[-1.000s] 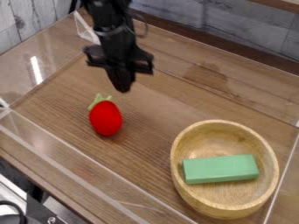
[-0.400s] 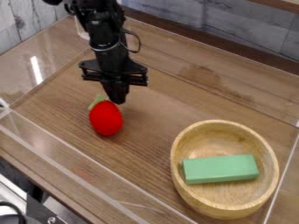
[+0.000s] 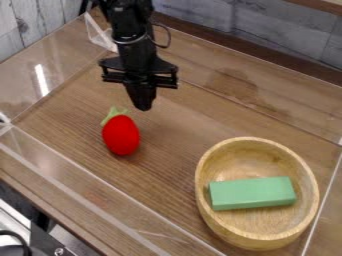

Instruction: Move the red fruit to the left

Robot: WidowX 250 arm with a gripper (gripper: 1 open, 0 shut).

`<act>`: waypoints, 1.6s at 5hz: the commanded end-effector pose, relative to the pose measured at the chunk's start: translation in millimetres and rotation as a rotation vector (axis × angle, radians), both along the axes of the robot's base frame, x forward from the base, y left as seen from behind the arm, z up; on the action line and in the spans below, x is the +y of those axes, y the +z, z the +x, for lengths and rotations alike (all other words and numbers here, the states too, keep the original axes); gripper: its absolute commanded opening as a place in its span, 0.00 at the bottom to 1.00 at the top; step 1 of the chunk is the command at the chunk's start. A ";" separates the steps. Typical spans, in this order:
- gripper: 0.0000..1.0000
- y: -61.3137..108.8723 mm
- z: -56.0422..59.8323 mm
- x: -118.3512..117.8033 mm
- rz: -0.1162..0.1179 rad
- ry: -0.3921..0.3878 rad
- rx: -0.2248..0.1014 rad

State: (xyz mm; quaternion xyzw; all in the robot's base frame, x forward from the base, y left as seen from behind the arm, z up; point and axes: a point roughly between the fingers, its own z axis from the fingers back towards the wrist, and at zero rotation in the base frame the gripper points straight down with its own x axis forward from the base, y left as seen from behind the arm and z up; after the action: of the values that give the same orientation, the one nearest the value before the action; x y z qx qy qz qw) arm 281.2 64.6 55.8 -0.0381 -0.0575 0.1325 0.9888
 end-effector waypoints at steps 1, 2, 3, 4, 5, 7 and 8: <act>0.00 19.4 4.5 7.3 0.031 -0.023 -0.069; 0.00 15.3 -2.5 10.6 0.034 -0.040 -0.060; 0.00 32.1 -0.6 16.8 0.030 0.044 -0.062; 0.00 30.9 -3.4 20.1 0.039 0.112 -0.049; 1.00 22.1 -2.7 20.7 0.047 0.130 -0.036; 0.00 6.5 -6.1 19.8 0.065 0.177 -0.005; 1.00 12.0 -3.3 17.2 0.063 0.227 0.003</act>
State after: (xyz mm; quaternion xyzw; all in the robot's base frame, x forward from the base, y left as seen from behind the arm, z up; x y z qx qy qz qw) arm 267.6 77.9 53.1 -0.0042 -0.0371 0.2407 0.9699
